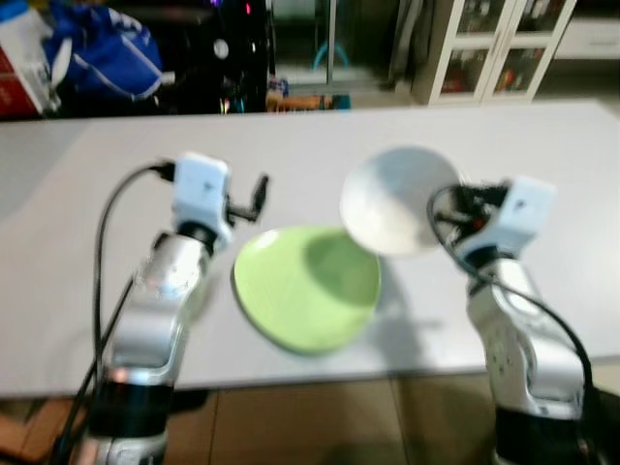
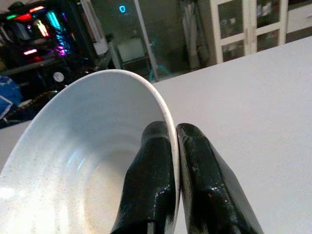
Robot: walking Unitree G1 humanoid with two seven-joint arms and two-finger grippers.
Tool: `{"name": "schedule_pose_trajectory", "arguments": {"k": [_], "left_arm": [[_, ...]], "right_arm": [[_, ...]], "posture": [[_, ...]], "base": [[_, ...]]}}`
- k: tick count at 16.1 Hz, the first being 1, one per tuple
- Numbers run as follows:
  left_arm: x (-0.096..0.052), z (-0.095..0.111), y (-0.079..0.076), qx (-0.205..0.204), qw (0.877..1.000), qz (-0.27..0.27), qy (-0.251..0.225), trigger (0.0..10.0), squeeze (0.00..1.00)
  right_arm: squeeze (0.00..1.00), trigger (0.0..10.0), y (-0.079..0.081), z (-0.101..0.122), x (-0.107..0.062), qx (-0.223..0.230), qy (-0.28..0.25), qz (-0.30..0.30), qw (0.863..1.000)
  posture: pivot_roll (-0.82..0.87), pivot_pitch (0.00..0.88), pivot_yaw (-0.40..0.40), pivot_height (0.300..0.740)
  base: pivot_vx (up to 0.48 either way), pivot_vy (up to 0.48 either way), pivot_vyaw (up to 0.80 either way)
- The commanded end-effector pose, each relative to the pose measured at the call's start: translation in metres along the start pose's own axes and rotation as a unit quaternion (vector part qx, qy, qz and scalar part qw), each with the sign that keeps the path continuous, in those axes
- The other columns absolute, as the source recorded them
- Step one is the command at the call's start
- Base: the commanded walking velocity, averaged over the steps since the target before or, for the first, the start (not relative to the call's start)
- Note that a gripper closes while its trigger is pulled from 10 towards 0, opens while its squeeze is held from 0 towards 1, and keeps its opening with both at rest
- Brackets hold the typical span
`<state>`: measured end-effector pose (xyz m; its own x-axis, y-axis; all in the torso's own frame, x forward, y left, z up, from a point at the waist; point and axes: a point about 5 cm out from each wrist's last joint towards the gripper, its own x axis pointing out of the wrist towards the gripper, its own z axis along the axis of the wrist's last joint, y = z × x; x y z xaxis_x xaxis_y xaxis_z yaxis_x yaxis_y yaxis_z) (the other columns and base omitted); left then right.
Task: Setting the table
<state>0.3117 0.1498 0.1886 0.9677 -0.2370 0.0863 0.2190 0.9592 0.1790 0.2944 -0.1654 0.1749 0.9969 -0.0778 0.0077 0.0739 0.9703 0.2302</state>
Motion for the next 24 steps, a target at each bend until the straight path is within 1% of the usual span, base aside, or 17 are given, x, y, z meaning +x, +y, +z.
{"name": "schedule_pose_trajectory", "arguments": {"k": [1, 2, 3, 5, 6, 8, 9, 10, 11, 12, 13, 14, 15, 17, 19, 21, 24], "left_arm": [[0.000, 0.000, -0.012, 0.004, 0.999, -0.040, 0.012, 10.0, 0.00], [-0.001, 0.000, -0.016, 0.006, 0.998, -0.060, 0.017, 10.0, 0.00], [-0.002, -0.001, -0.019, 0.012, 0.997, -0.073, 0.019, 10.0, 0.00], [-0.006, -0.002, -0.024, 0.022, 0.993, -0.111, 0.023, 10.0, 0.00], [-0.009, -0.006, -0.026, 0.022, 0.989, -0.138, 0.039, 10.0, 0.00], [-0.014, -0.013, -0.029, 0.030, 0.983, -0.170, 0.063, 10.0, 0.00], [-0.016, -0.016, -0.030, 0.029, 0.980, -0.184, 0.076, 10.0, 0.00], [-0.021, -0.021, -0.033, 0.025, 0.971, -0.216, 0.095, 10.0, 0.00], [-0.023, -0.022, -0.034, 0.024, 0.969, -0.227, 0.100, 10.0, 0.00], [-0.029, -0.024, -0.035, 0.018, 0.961, -0.255, 0.110, 10.0, 0.00], [-0.032, -0.025, -0.036, 0.016, 0.957, -0.266, 0.114, 10.0, 0.00], [-0.033, -0.026, -0.036, 0.015, 0.956, -0.270, 0.115, 10.0, 0.00], [-0.037, -0.025, -0.036, 0.009, 0.953, -0.281, 0.114, 10.0, 0.00], [-0.038, -0.025, -0.037, 0.006, 0.952, -0.284, 0.115, 10.0, 0.00], [-0.041, -0.026, -0.037, 0.009, 0.951, -0.286, 0.120, 10.0, 0.00], [-0.042, -0.028, -0.038, 0.013, 0.950, -0.287, 0.124, 10.0, 0.00], [-0.042, -0.027, -0.040, 0.014, 0.949, -0.290, 0.125, 10.0, 0.00]], "right_arm": [[0.00, 10.0, -0.017, 0.008, 0.000, -0.010, -0.012, -0.047, 0.999], [0.00, 10.0, -0.024, 0.007, 0.004, 0.005, -0.004, -0.073, 0.997], [0.00, 10.0, -0.028, 0.009, 0.006, 0.020, -0.003, -0.082, 0.996], [0.00, 10.0, -0.032, 0.011, 0.011, 0.039, 0.009, -0.082, 0.996], [0.00, 10.0, -0.036, 0.004, 0.015, 0.056, 0.046, -0.095, 0.993], [0.00, 10.0, -0.039, -0.002, 0.019, 0.086, 0.076, -0.098, 0.989], [0.00, 10.0, -0.040, -0.004, 0.022, 0.110, 0.092, -0.093, 0.985], [0.00, 10.0, -0.042, -0.009, 0.027, 0.140, 0.115, -0.089, 0.979], [0.00, 10.0, -0.043, -0.011, 0.029, 0.142, 0.124, -0.090, 0.978], [0.00, 10.0, -0.045, -0.016, 0.033, 0.155, 0.147, -0.088, 0.973], [0.00, 10.0, -0.046, -0.018, 0.036, 0.169, 0.153, -0.089, 0.970], [0.00, 10.0, -0.045, -0.019, 0.037, 0.179, 0.156, -0.088, 0.967], [0.00, 10.0, -0.046, -0.021, 0.041, 0.195, 0.166, -0.085, 0.963], [0.00, 10.0, -0.046, -0.023, 0.043, 0.195, 0.169, -0.084, 0.962], [0.00, 10.0, -0.042, -0.027, 0.048, 0.194, 0.178, -0.075, 0.962], [0.00, 10.0, -0.036, -0.026, 0.053, 0.172, 0.171, -0.065, 0.968], [0.00, 10.0, -0.036, -0.025, 0.056, 0.162, 0.164, -0.069, 0.971]], "posture": [[0.00, 0.000, 0.035, 0.740], [0.00, 0.001, 0.039, 0.740], [0.00, 0.001, 0.039, 0.740], [0.00, 0.010, 0.047, 0.740], [0.00, 0.015, 0.051, 0.740], [-0.01, 0.024, 0.057, 0.740], [-0.01, 0.026, 0.060, 0.740], [-0.01, 0.032, 0.060, 0.740], [-0.01, 0.032, 0.060, 0.740], [-0.01, 0.036, 0.060, 0.740], [-0.01, 0.041, 0.058, 0.740], [-0.01, 0.041, 0.058, 0.740], [-0.01, 0.042, 0.058, 0.740], [0.00, 0.046, 0.056, 0.740], [0.00, 0.048, 0.055, 0.740], [0.00, 0.050, 0.056, 0.740], [0.00, 0.051, 0.056, 0.740]], "base": [[0.000, 0.000, 0.00], [0.000, 0.000, 0.00], [0.000, 0.000, 0.00], [0.000, 0.000, 0.00], [0.000, 0.000, 0.00], [0.000, 0.000, 0.00], [0.000, 0.000, 0.00], [0.000, 0.000, 0.00], [0.000, 0.000, 0.00], [0.000, 0.000, 0.00], [0.000, 0.000, 0.00], [0.000, 0.000, 0.00], [0.000, 0.000, 0.00], [0.000, 0.000, 0.00], [0.000, 0.000, 0.00], [0.000, 0.000, 0.00], [0.000, 0.000, 0.00]]}}
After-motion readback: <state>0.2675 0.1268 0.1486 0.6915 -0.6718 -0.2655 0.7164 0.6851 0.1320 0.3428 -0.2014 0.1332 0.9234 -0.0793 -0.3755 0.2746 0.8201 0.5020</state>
